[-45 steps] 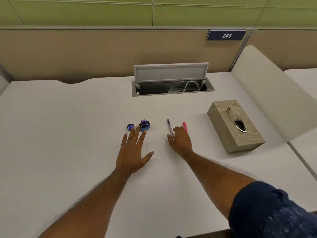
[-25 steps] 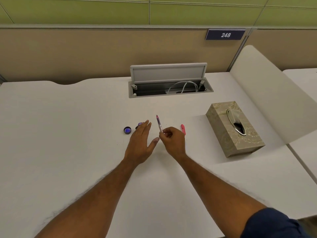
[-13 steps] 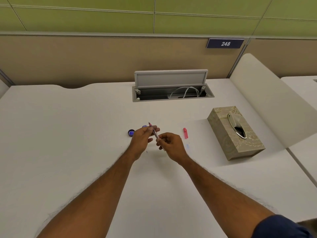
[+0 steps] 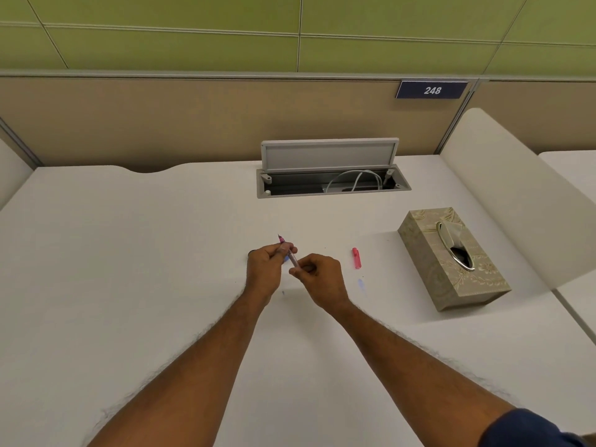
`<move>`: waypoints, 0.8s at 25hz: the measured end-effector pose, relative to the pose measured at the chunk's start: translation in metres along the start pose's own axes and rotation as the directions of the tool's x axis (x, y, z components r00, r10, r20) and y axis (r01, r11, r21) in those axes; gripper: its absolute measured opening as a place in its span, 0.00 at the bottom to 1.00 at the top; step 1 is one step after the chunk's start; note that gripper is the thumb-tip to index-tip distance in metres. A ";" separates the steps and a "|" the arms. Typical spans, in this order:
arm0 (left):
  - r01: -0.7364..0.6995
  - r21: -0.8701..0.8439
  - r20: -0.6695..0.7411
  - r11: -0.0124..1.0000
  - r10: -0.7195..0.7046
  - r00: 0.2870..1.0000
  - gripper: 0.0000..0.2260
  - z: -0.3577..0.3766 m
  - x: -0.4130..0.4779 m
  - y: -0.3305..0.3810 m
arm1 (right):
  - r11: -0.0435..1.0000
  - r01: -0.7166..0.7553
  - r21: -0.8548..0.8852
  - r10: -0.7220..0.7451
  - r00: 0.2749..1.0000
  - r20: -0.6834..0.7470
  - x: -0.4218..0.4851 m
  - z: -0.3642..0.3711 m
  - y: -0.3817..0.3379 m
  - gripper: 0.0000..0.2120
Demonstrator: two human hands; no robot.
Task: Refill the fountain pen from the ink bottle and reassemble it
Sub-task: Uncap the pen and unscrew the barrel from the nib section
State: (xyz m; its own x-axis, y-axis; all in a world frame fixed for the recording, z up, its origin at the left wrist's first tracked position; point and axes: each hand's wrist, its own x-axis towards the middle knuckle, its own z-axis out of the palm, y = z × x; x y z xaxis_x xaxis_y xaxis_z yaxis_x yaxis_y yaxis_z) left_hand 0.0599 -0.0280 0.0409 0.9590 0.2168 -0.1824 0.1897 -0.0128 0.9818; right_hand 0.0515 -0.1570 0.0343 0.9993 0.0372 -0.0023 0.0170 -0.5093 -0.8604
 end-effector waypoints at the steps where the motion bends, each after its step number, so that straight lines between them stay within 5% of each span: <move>1: 0.005 -0.004 0.004 1.000 -0.005 1.000 0.12 -0.001 0.001 -0.001 | 1.000 -0.018 0.003 0.018 1.000 -0.001 0.001 -0.001 0.000 0.08; 7: 0.011 0.068 0.047 0.998 -0.015 0.999 0.13 0.000 0.008 0.002 | 0.893 -0.252 0.372 0.131 0.938 0.321 0.003 -0.010 -0.010 0.10; 20: -0.026 0.103 0.079 0.994 0.018 0.997 0.12 0.003 0.010 0.010 | 0.831 -0.246 0.498 0.149 0.962 0.227 0.007 -0.007 -0.014 0.11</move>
State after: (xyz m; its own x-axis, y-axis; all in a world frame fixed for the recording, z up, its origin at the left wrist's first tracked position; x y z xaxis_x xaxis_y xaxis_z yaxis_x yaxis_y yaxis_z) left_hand 0.0716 -0.0291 0.0484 0.9759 0.1384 -0.1688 0.1856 -0.1190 0.9754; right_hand 0.0588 -0.1560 0.0498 0.9566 0.1554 -0.2463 -0.2487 -0.0044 -0.9686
